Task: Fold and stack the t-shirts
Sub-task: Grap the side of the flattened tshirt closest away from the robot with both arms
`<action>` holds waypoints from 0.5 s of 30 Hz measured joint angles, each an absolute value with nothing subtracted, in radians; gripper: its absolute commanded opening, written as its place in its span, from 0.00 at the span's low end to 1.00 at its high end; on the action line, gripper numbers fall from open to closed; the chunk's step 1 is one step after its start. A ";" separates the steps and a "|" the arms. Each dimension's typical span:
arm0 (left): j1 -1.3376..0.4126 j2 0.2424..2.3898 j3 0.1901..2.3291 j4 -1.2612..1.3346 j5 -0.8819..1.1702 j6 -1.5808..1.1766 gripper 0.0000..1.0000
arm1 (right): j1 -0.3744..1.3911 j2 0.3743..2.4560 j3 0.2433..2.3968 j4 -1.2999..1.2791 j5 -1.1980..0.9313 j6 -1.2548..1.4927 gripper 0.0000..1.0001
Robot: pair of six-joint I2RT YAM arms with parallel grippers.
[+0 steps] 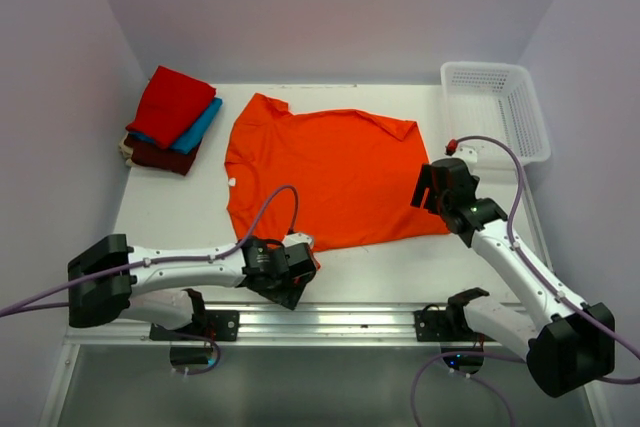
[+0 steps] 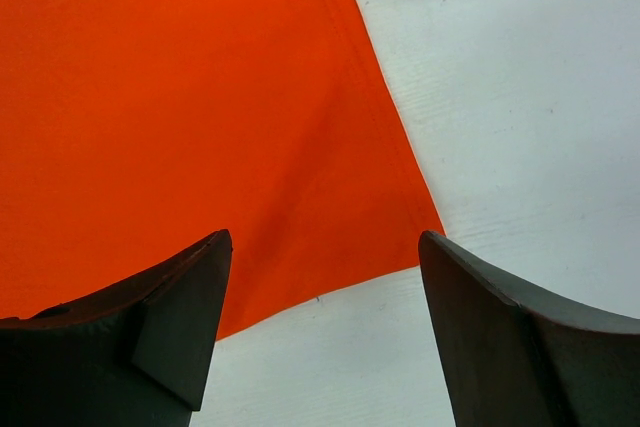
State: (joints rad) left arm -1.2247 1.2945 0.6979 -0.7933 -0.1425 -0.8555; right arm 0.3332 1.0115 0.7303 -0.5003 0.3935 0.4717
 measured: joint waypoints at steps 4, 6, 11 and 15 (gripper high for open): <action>-1.245 1.312 0.710 -0.772 -0.153 -0.854 0.76 | 0.333 1.017 0.728 -0.500 0.393 0.472 0.78; -1.245 1.338 0.697 -0.752 -0.152 -0.854 0.76 | 0.333 1.018 0.728 -0.498 0.393 0.472 0.77; -1.244 1.357 0.673 -0.709 -0.128 -0.854 0.75 | 0.333 1.020 0.728 -0.498 0.392 0.471 0.71; -1.244 1.357 0.669 -0.696 -0.120 -0.849 0.68 | 0.333 1.020 0.728 -0.497 0.387 0.471 0.56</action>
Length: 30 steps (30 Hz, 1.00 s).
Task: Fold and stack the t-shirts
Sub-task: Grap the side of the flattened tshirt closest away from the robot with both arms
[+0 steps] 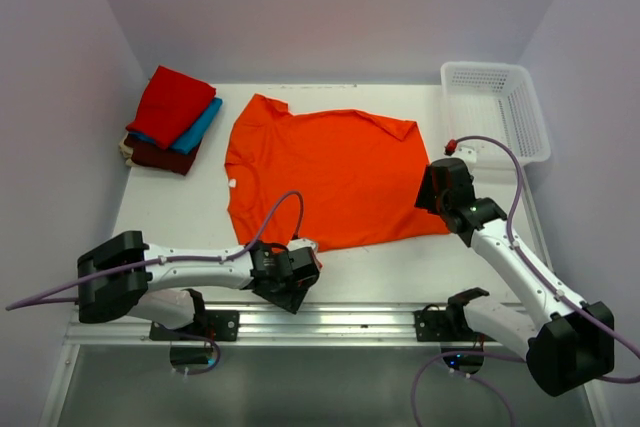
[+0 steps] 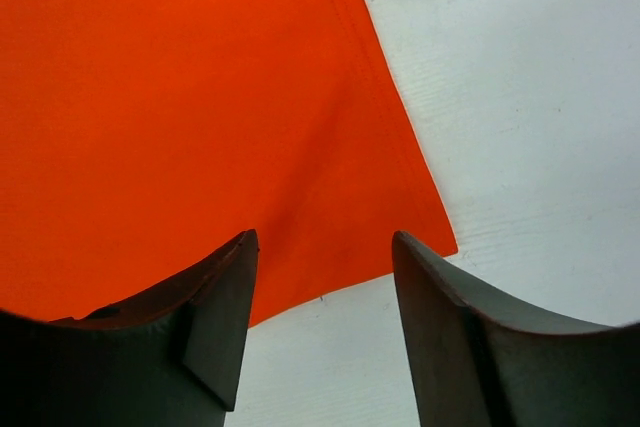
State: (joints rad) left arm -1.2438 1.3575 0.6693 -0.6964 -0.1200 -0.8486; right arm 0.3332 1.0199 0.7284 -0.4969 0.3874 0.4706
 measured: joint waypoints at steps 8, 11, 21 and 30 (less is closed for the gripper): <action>-1.244 1.351 0.659 -0.667 -0.093 -0.851 0.41 | 0.333 1.002 0.728 -0.496 0.376 0.474 0.14; -1.244 1.346 0.651 -0.645 -0.076 -0.854 0.35 | 0.333 0.996 0.728 -0.496 0.376 0.475 0.13; -1.244 1.343 0.638 -0.601 -0.073 -0.859 0.00 | 0.333 0.995 0.728 -0.496 0.377 0.479 0.00; -1.240 1.329 0.628 -0.588 -0.101 -0.892 0.00 | 0.333 1.010 0.717 -0.494 0.420 0.507 0.29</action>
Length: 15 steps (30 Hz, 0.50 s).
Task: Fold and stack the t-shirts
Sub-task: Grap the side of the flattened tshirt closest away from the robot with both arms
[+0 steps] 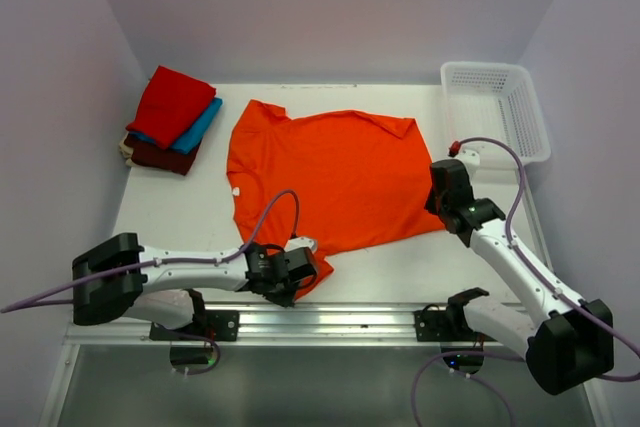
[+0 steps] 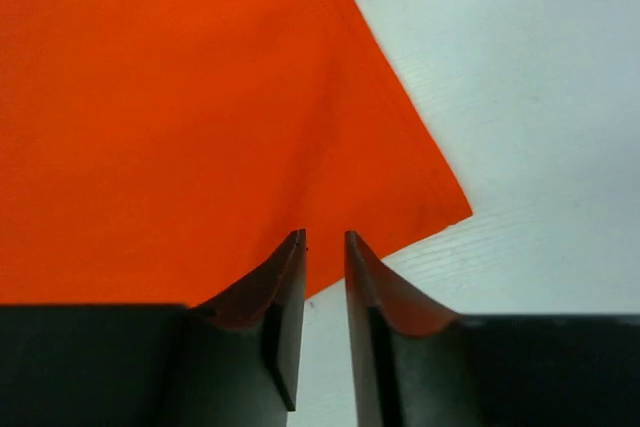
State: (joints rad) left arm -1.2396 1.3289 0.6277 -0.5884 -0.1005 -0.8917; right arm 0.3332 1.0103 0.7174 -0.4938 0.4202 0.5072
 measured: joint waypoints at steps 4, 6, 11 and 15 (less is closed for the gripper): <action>-1.256 1.306 0.635 -0.676 -0.138 -0.915 0.00 | 0.333 1.063 0.711 -0.498 0.484 0.550 0.62; -1.280 1.286 0.657 -0.773 -0.175 -0.942 0.00 | 0.329 1.098 0.710 -0.503 0.516 0.573 0.67; -1.359 1.211 0.778 -0.968 -0.248 -1.023 0.00 | 0.292 1.184 0.702 -0.505 0.544 0.624 0.67; -1.382 1.134 0.815 -1.084 -0.289 -1.089 0.00 | 0.270 1.244 0.702 -0.498 0.532 0.647 0.63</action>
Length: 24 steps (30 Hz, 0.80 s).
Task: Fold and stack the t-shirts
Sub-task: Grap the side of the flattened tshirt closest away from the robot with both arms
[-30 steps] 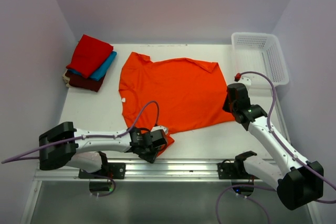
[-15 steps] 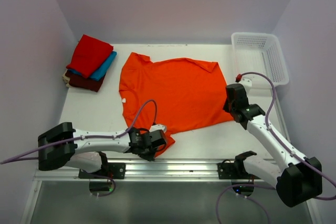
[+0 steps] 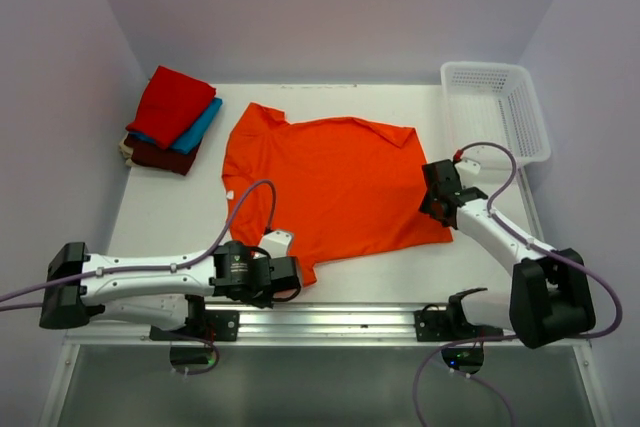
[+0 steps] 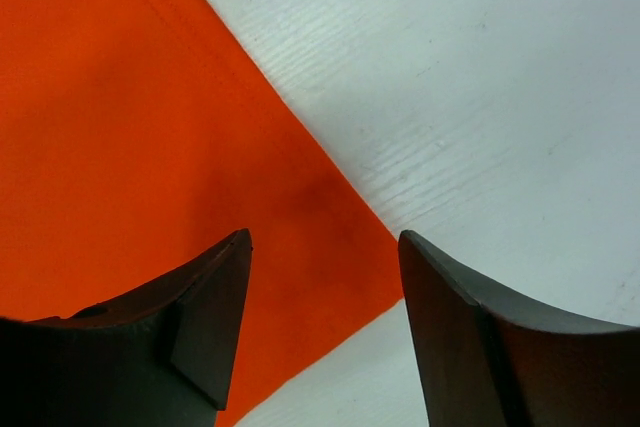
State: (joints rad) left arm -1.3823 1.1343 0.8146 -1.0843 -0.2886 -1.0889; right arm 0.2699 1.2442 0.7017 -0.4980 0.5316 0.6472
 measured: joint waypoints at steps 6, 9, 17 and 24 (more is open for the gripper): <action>-1.382 1.055 0.815 -1.237 -0.319 -1.153 0.00 | 0.267 1.279 0.687 -0.487 0.448 0.675 0.51; -1.382 1.029 0.815 -1.269 -0.326 -1.168 0.00 | 0.268 1.227 0.643 -0.488 0.393 0.699 0.54; -1.382 1.063 0.817 -1.285 -0.347 -1.169 0.00 | 0.287 1.053 0.545 -0.569 0.344 0.767 0.57; -1.382 1.076 0.829 -1.290 -0.360 -1.169 0.00 | 0.336 1.020 0.487 -0.633 0.361 0.876 0.55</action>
